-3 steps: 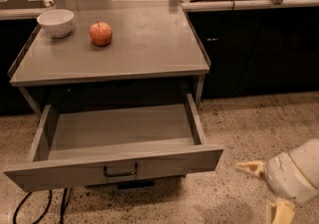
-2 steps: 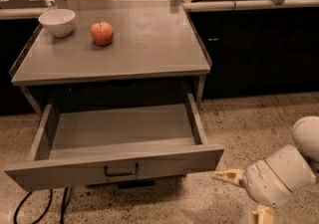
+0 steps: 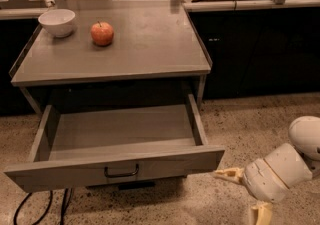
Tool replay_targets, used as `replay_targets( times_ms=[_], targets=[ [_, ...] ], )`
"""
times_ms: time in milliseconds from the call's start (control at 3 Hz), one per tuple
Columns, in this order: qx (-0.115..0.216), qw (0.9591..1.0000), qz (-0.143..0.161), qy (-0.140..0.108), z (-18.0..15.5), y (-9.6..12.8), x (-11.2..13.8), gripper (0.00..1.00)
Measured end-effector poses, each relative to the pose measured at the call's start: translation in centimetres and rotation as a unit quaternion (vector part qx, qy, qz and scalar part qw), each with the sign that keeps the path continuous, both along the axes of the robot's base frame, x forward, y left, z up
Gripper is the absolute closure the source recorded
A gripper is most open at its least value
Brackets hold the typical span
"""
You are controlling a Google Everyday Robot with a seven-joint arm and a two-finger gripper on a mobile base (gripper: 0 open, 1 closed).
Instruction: Close top drawer
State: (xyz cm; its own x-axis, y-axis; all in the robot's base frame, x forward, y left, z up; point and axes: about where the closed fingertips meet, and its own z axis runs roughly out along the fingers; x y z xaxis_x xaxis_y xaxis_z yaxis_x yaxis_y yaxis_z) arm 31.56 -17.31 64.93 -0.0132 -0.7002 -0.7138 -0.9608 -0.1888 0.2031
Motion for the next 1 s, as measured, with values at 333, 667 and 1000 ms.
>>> replay_targets(
  times_ms=[333, 667, 1000],
  targets=[
    [0.016, 0.9997, -0.005, -0.017, -1.7, -0.5, 2.5, 0.0],
    [0.027, 0.9986, -0.019, -0.041, -2.4, -0.7, 4.9, 0.0],
    [0.03, 0.9968, -0.027, -0.069, -2.2, 0.1, 6.9, 0.0]
  ],
)
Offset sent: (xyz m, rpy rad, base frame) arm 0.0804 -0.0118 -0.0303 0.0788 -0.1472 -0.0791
